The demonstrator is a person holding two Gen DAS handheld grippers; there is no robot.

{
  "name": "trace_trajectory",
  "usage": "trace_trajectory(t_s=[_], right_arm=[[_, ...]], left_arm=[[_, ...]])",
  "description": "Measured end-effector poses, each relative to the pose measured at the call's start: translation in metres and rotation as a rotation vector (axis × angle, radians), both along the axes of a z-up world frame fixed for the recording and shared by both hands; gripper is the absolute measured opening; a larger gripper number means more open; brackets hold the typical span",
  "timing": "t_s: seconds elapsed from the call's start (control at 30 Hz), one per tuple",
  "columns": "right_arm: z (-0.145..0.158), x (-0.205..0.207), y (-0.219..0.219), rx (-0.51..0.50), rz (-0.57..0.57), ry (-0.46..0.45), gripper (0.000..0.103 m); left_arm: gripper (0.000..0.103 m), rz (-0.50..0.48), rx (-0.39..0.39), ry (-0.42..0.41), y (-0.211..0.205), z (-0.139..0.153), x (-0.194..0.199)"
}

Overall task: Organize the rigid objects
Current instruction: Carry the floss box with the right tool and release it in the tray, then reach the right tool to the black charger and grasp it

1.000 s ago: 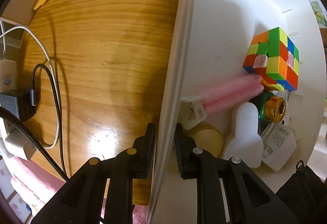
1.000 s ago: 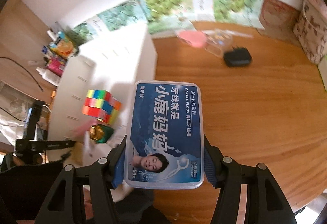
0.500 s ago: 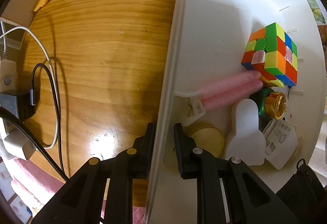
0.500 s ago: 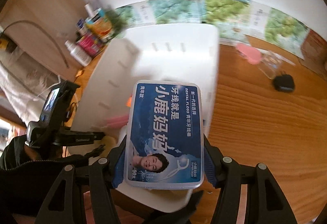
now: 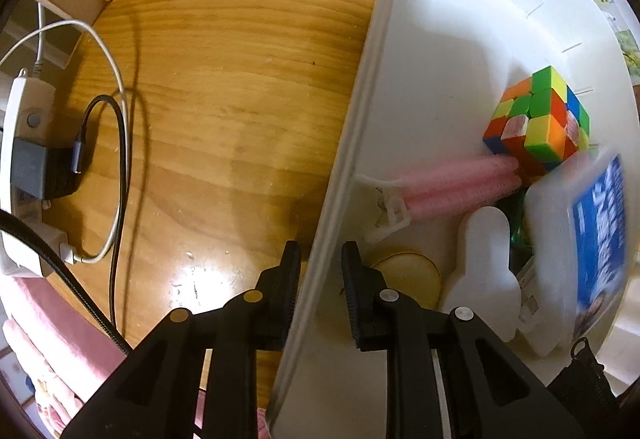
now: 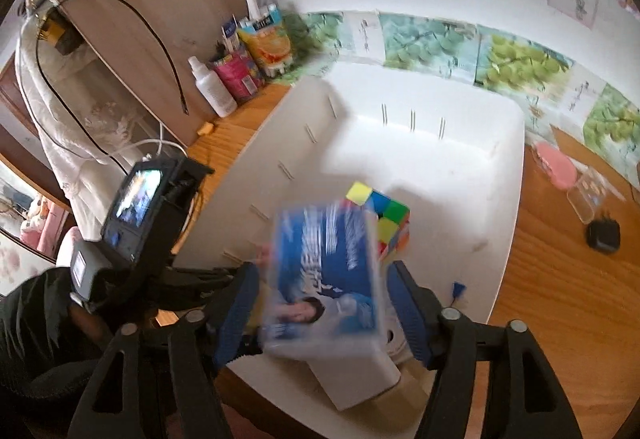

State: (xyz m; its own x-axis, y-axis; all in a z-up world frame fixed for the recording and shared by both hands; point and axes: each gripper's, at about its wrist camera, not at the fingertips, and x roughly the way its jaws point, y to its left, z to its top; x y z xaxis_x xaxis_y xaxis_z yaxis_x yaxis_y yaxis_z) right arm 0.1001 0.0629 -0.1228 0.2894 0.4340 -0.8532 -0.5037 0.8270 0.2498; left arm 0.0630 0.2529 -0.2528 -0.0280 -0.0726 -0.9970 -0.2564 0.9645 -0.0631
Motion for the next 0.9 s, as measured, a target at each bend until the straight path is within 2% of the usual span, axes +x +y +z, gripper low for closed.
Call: trace_trajectory(t_s=[0.1, 0.4, 0.73, 0.9], right_arm=[[0.007, 0.001, -0.005, 0.026, -0.005, -0.036, 0.078], [0.020, -0.001, -0.025, 0.074, -0.027, -0.109, 0.079], [0.045, -0.007, -0.092, 0.065, -0.122, -0.320, 0.081], [0.052, -0.002, -0.131, 0.053, -0.193, -0.393, 0.081]], left_arm=[[0.023, 0.025, -0.004, 0.000, 0.003, 0.000, -0.005], [0.025, 0.060, 0.003, 0.004, 0.010, 0.000, -0.008], [0.025, 0.098, -0.011, 0.006, 0.017, -0.002, -0.001], [0.025, 0.101, -0.012, 0.008, 0.019, -0.002, -0.004]])
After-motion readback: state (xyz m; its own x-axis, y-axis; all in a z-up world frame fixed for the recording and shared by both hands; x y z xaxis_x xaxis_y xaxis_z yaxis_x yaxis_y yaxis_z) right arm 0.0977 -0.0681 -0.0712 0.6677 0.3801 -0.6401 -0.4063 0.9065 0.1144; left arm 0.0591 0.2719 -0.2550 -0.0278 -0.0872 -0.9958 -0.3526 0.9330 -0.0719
